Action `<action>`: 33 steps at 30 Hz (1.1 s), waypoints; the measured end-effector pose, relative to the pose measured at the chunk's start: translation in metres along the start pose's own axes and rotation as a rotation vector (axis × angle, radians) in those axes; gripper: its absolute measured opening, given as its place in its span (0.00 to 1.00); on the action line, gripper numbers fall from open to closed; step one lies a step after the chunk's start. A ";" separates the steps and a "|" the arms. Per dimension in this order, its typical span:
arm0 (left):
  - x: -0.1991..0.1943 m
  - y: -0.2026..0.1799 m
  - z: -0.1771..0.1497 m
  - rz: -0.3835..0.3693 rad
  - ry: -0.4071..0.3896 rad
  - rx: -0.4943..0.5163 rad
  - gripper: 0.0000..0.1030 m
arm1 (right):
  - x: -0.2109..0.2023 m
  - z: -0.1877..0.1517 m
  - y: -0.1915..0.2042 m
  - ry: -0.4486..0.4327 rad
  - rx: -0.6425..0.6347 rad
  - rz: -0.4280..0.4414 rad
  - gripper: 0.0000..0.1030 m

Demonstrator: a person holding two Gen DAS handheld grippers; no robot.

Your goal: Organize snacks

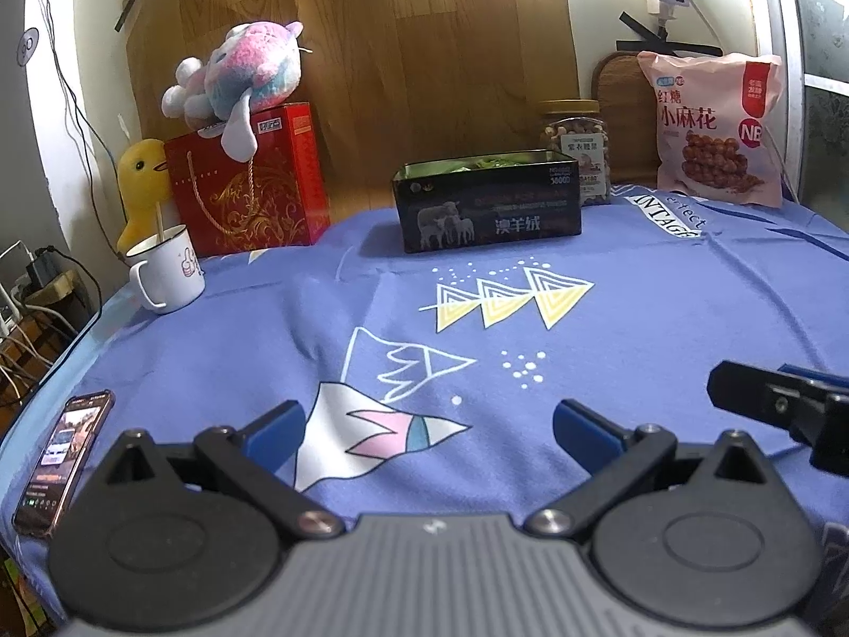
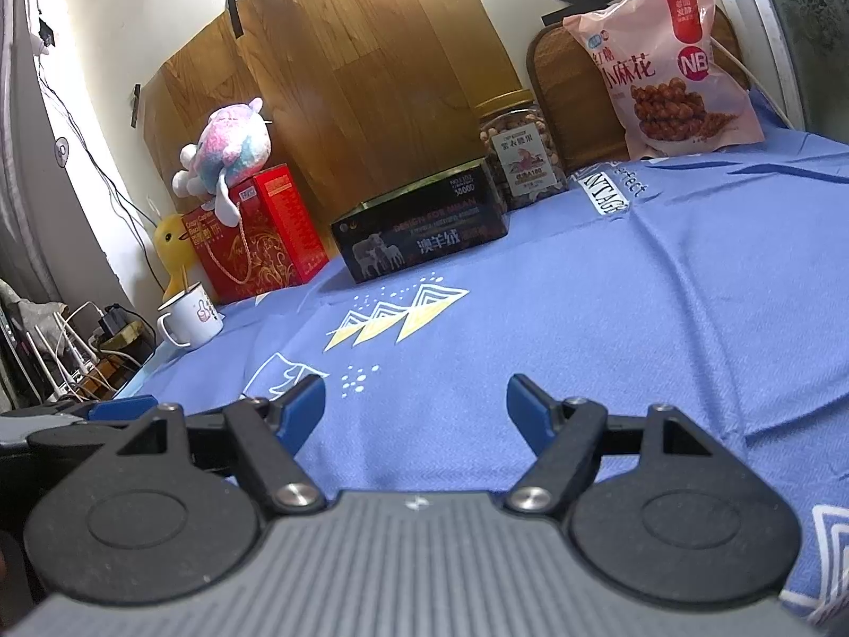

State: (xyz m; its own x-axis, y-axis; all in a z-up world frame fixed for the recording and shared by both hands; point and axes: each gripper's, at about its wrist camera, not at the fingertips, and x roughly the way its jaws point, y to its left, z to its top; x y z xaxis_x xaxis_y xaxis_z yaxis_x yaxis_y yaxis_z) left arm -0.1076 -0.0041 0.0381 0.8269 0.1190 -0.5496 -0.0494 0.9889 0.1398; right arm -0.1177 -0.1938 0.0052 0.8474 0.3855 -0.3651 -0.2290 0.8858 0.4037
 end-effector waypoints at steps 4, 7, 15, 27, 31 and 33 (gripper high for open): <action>0.000 0.000 0.000 0.006 -0.004 -0.004 1.00 | 0.000 -0.001 0.001 -0.001 0.001 -0.002 0.75; -0.004 0.001 0.000 0.026 -0.030 -0.004 1.00 | 0.000 -0.001 0.000 0.000 0.001 -0.002 0.75; -0.015 0.001 0.002 0.062 -0.109 0.009 1.00 | 0.000 -0.001 0.000 0.002 0.002 -0.003 0.76; -0.014 0.003 0.003 0.068 -0.084 -0.005 1.00 | -0.002 -0.003 0.000 -0.011 0.005 -0.007 0.76; -0.012 0.002 0.002 0.050 -0.064 0.002 1.00 | -0.003 -0.003 0.001 -0.011 0.006 -0.009 0.76; -0.009 0.001 0.001 0.037 -0.039 -0.001 1.00 | -0.003 -0.004 0.002 -0.009 0.007 -0.010 0.76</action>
State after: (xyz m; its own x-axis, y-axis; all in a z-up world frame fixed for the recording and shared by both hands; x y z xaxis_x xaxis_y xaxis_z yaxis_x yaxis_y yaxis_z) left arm -0.1146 -0.0043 0.0436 0.8458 0.1524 -0.5112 -0.0812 0.9840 0.1589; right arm -0.1226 -0.1925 0.0039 0.8539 0.3743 -0.3617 -0.2173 0.8878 0.4057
